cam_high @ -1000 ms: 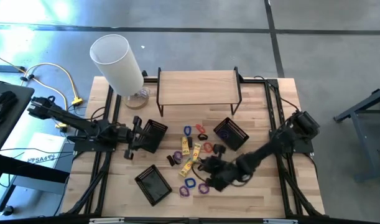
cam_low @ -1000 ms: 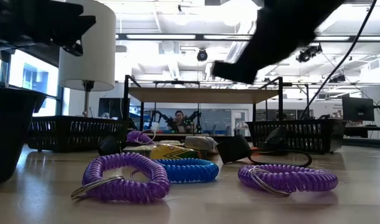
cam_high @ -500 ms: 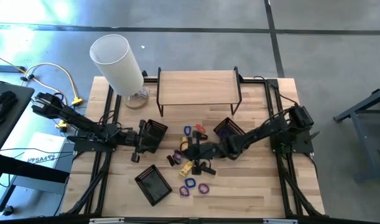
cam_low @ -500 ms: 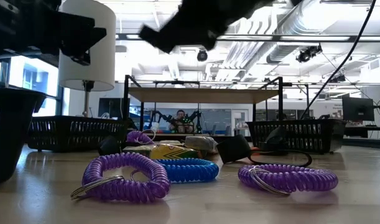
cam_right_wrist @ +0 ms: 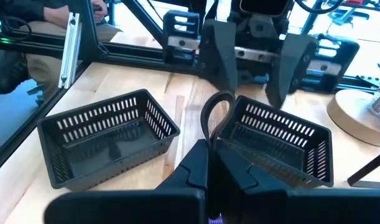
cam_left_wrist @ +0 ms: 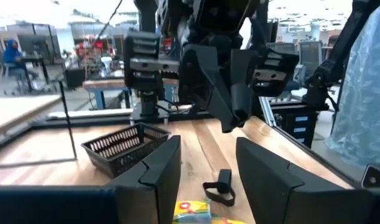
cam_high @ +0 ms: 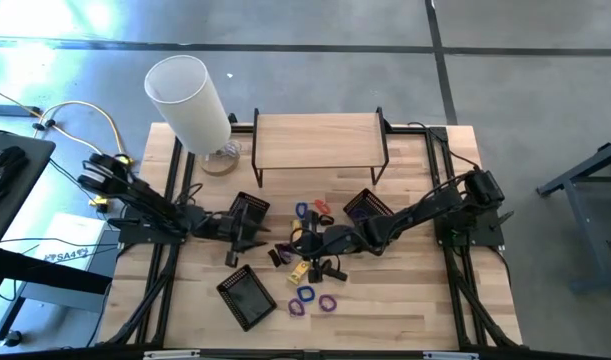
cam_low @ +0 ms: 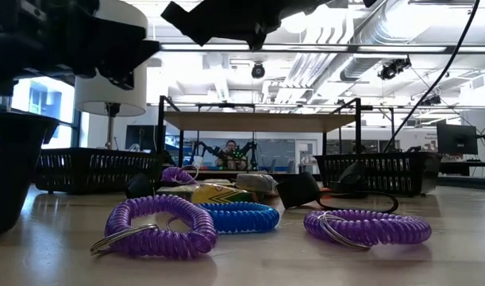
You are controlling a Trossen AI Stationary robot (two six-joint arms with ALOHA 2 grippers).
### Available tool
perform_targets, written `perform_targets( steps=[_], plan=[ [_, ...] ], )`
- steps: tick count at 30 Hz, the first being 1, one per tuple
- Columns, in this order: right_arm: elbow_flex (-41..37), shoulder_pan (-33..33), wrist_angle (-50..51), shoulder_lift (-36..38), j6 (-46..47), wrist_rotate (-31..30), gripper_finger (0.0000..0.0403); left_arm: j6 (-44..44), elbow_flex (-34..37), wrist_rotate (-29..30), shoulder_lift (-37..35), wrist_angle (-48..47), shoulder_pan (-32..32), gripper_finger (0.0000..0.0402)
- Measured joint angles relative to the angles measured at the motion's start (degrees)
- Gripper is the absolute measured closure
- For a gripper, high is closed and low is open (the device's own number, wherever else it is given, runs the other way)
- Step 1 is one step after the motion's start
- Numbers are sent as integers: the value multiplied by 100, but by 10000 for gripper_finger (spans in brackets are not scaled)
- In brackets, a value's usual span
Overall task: Pick & Place Office Desk Supplies
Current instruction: Put the black rubber band into the top left black bin
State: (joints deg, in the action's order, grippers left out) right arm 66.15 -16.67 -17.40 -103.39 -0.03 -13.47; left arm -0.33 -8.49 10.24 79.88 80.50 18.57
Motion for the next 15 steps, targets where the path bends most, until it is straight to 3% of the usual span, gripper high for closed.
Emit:
perform_targets(
  steps=[9, 15],
  plan=[
    [0, -4, 58, 0, 17, 0, 399, 126, -450, -68, 531, 22, 122, 173],
    [0, 21, 69, 0, 22, 0, 399, -175, -640, -66, 554, 16, 199, 159]
  ],
)
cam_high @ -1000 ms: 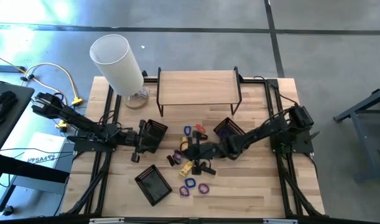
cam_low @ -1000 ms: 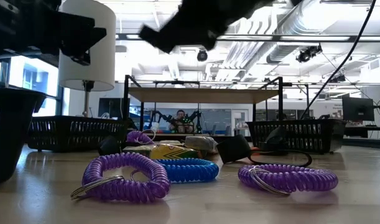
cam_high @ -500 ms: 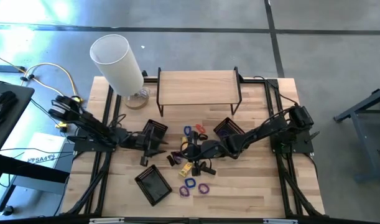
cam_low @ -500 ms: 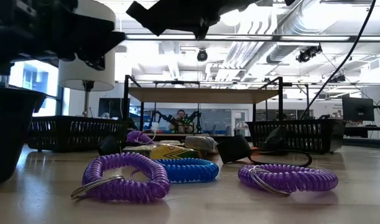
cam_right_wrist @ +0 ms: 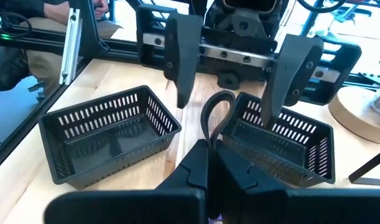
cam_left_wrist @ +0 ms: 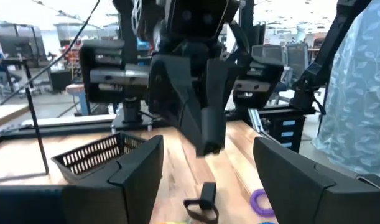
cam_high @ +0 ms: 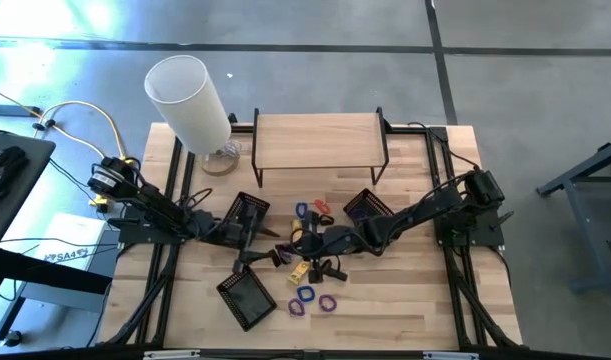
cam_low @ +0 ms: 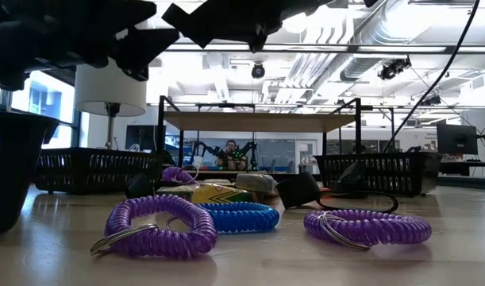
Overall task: Pick & Place Office Desk Supplies
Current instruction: Put the black rubber band into the top left black bin
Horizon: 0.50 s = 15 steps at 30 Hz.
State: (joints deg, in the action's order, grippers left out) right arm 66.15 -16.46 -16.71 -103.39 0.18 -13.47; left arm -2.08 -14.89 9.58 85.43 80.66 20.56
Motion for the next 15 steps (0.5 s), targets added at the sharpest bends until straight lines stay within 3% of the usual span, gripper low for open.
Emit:
perform_targets(
  steps=[15],
  plan=[
    [-2, 49, -134, -203, 126, -4, 399, -263, -202, 21, 0, -356, -168, 159]
  ],
)
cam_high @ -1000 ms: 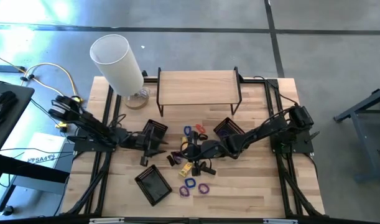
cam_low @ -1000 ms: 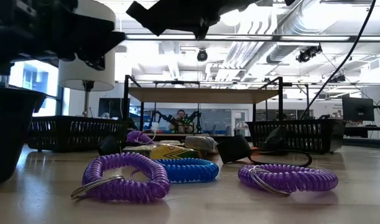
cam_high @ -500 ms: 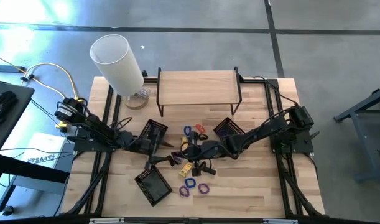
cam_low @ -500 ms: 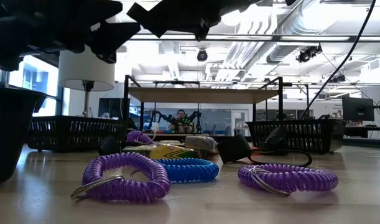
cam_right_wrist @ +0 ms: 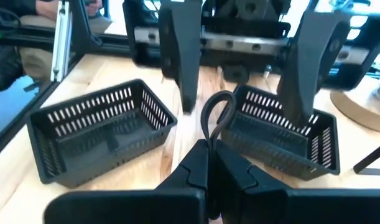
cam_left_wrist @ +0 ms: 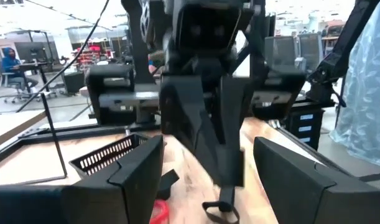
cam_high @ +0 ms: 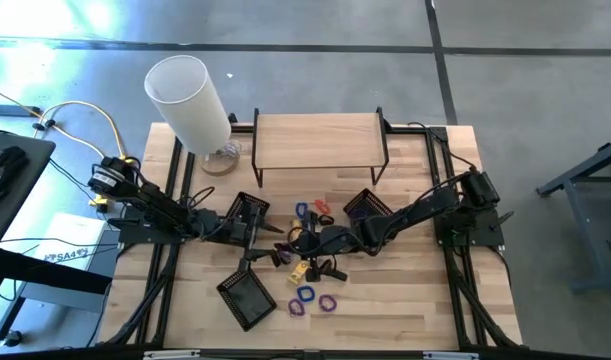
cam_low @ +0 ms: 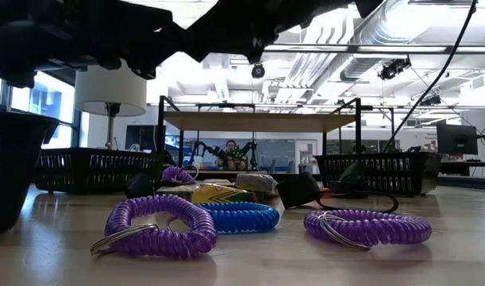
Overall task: Pick & Place Office Desk Supplies
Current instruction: Put the black rubber band into the top left black bin
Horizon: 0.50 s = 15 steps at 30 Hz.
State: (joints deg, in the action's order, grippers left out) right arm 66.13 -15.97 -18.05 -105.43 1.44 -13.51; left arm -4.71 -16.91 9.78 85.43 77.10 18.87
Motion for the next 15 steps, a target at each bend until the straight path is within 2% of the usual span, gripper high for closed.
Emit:
perform_targets(
  steps=[8, 15],
  plan=[
    [0, -4, -174, 4, -152, 15, 399, 15, 0, -2, 0, -130, 0, 161],
    [1, -4, -151, 4, -152, 18, 399, 17, 0, -2, 0, -125, 0, 188]
  ],
)
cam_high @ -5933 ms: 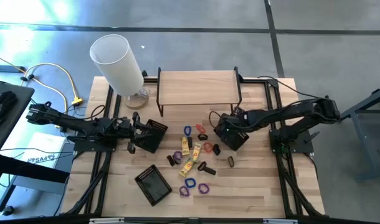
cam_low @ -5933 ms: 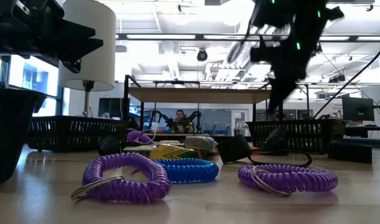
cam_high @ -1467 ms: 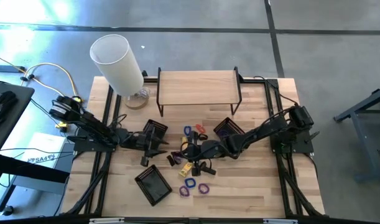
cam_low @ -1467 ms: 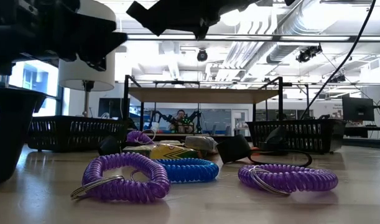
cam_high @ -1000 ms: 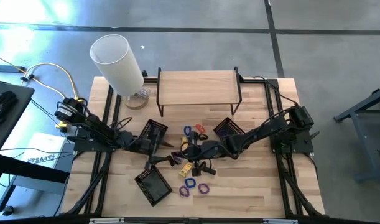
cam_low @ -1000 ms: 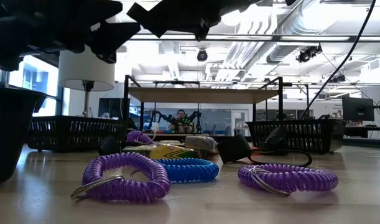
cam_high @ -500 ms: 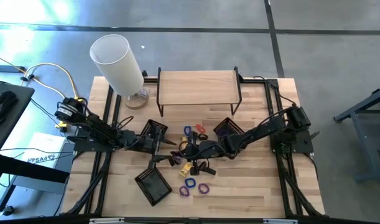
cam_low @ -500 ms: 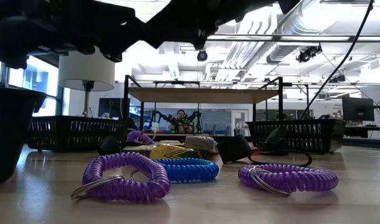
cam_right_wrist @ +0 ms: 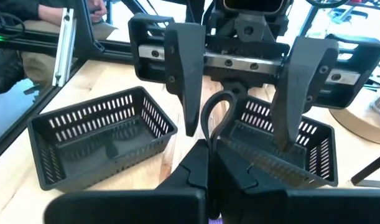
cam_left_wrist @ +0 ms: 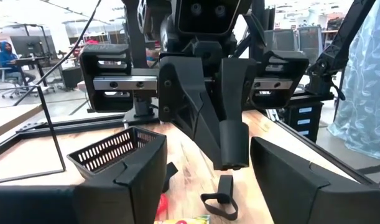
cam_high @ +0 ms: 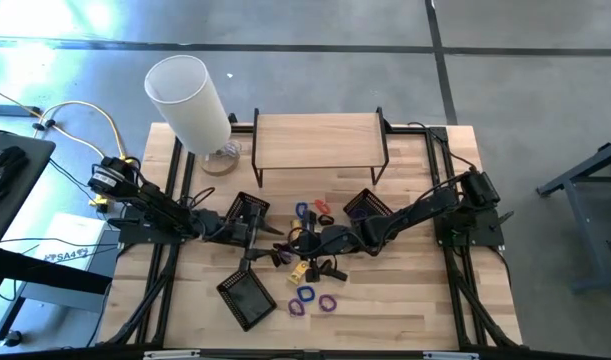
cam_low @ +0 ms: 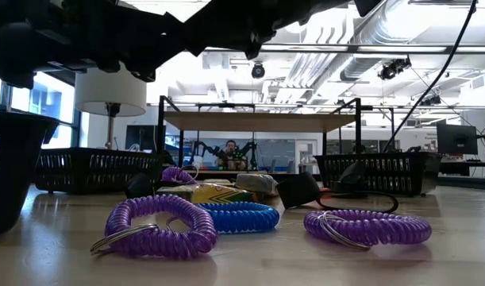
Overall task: Pick & Place Office Desk Supplies
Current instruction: Put the black rubber band into the top left black bin
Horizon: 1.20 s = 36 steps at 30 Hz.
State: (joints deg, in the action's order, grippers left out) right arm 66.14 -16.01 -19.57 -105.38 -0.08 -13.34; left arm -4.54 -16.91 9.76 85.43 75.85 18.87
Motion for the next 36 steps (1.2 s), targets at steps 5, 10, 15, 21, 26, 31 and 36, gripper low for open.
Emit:
perform_targets(
  steps=[5, 10, 15, 21, 26, 31, 36],
  plan=[
    [1, 4, 4, 0, 2, -2, 399, 0, 0, -2, 0, 0, 0, 223],
    [1, 4, 7, 0, 6, -16, 399, 0, 0, -9, 0, -1, 0, 271],
    [1, 9, 101, 2, 48, -30, 399, 11, 0, -17, 0, 34, 0, 323],
    [1, 9, 181, 4, 193, -152, 387, -26, 2, -15, 0, 37, 0, 390],
    [0, 3, 280, 4, 308, -149, 350, -14, 2, 30, 0, -16, 0, 397],
    [-1, -41, 482, 4, 839, -167, 278, 249, 2, 173, -57, -236, 0, 398],
    [5, -179, 929, 61, 1252, -171, 207, 376, -150, 254, -763, -1780, 0, 399]
  ],
)
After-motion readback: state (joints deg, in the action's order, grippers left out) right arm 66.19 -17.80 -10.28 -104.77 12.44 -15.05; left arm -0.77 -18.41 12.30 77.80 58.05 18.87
